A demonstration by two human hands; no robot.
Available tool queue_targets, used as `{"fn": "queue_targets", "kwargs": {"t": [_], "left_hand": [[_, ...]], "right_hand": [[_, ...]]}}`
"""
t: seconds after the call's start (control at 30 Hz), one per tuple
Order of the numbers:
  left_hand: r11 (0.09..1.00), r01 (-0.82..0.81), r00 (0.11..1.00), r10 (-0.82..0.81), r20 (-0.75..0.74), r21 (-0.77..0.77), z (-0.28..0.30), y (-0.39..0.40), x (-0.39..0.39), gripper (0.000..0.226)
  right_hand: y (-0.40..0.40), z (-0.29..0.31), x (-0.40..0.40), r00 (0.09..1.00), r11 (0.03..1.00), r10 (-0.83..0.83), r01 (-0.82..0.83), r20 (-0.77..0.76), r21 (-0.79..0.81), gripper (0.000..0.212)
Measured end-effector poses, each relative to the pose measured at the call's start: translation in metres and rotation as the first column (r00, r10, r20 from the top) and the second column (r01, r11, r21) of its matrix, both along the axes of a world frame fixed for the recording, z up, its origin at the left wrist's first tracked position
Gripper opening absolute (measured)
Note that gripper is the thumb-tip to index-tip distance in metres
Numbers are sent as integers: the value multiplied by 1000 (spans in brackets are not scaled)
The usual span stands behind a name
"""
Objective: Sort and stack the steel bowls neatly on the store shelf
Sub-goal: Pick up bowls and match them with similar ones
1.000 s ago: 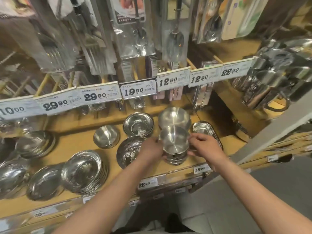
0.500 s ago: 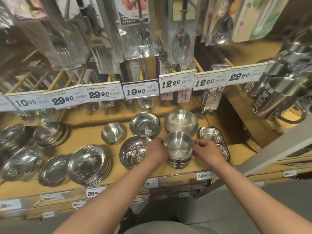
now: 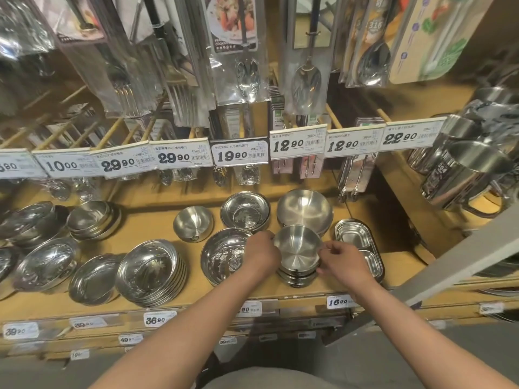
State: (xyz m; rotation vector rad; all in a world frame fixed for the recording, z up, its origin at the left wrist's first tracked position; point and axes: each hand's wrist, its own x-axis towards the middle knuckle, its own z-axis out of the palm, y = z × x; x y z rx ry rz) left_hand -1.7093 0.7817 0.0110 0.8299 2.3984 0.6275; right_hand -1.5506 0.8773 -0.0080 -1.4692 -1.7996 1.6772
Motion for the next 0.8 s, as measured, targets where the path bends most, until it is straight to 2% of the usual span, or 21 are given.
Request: {"fn": "queue_targets", "kwargs": {"t": [0.3, 0.4, 0.5, 0.57, 0.67, 0.8], "left_hand": [[999, 22, 1000, -22, 18, 40, -4, -4, 1, 26], [997, 4, 999, -7, 38, 83, 3, -8, -2, 28], [980, -94, 992, 77, 103, 174, 13, -22, -24, 28], [965, -168, 983, 150, 104, 201, 21, -35, -51, 17], [943, -279, 960, 271, 69, 183, 32, -60, -102, 14], [887, -427, 904, 420, 77, 174, 27, -93, -160, 16]], "right_hand": [[-3, 6, 3, 998, 1000, 27, -27, 65, 0, 16], [-2, 14, 5, 992, 994, 25, -38, 125, 105, 17], [4, 32, -1, 990, 970, -2, -33, 142, 239, 17], [8, 46, -8, 993, 955, -15, -21, 117, 296, 13], [7, 65, -26, 1000, 962, 28, -30, 12, 272, 22], [-4, 77, -54, 993, 965, 114, -103, -29, 242, 16]]}}
